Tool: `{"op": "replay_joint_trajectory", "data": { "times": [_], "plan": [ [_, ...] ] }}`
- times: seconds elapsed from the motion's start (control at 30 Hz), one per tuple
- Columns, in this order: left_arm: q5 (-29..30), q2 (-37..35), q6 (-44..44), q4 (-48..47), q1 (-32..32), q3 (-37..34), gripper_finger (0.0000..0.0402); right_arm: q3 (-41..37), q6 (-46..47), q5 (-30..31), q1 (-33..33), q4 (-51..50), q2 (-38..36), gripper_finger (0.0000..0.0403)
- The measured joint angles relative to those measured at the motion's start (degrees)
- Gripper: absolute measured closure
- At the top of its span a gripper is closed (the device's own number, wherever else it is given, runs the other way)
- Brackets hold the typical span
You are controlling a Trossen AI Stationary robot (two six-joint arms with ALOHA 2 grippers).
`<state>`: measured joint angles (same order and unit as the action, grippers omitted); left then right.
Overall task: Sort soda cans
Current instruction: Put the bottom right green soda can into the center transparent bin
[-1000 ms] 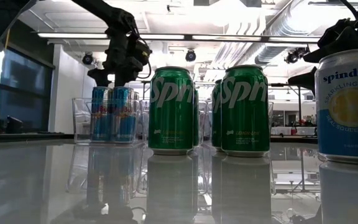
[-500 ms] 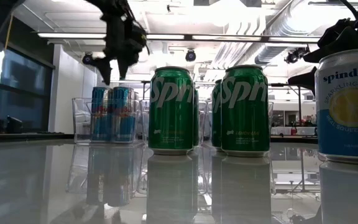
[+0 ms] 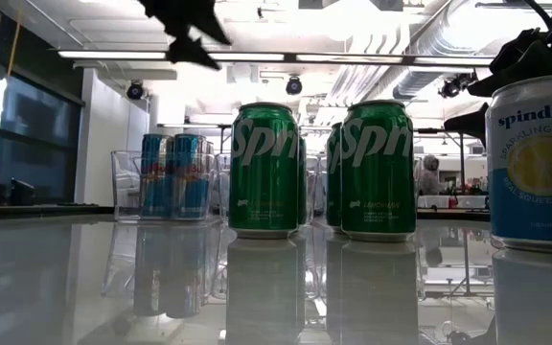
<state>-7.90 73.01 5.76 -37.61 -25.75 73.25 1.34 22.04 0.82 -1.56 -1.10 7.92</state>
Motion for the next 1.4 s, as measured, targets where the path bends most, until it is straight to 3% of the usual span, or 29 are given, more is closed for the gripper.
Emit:
{"op": "replay_joint_trajectory", "data": {
  "times": [0.13,0.23,0.4,0.5,0.77,0.93,1.03,1.17,1.23,1.4],
  "plan": [
    [0.65,-5.17,-1.45,22.14,10.3,-13.6,0.0092,0.0,0.0,0.01,0.01,0.0,0.0,0.0112],
    [5.03,-6.01,-2.25,38.15,16.18,-21.38,0.0092,0.01,0.0,0.0,0.01,0.0,-0.01,0.0112],
    [12.55,-5.55,3.94,53.04,22.43,-28.81,0.0092,0.01,0.0,0.0,0.01,0.0,0.0,0.0112],
    [20.24,-4.06,5.64,58.0,27.54,-31.19,0.0092,0.01,0.0,0.01,0.01,0.0,0.0,0.0112],
    [39.43,0.0,3.37,57.49,40.88,-31.34,0.0092,0.01,0.57,0.02,0.0,0.13,0.0,0.0112],
    [49.5,2.49,4.63,58.41,46.83,-31.34,0.0092,0.0,15.97,1.62,0.0,4.06,-0.01,0.0112],
    [50.3,3.77,4.57,58.42,48.41,-31.34,0.0092,-0.41,14.28,15.67,0.02,7.0,0.23,0.0112],
    [47.46,5.01,2.38,57.75,48.24,-31.34,0.0092,-0.5,23.41,35.16,0.06,11.32,1.17,0.0112],
    [44.1,5.05,0.67,56.76,46.82,-31.44,0.0092,-0.5,20.3,36.5,0.04,15.5,2.74,0.0112],
    [37.8,3.1,1.52,60.6,37.98,-36.28,0.0092,0.33,5.86,29.82,0.06,30.95,10.43,0.0112]
  ]
}}
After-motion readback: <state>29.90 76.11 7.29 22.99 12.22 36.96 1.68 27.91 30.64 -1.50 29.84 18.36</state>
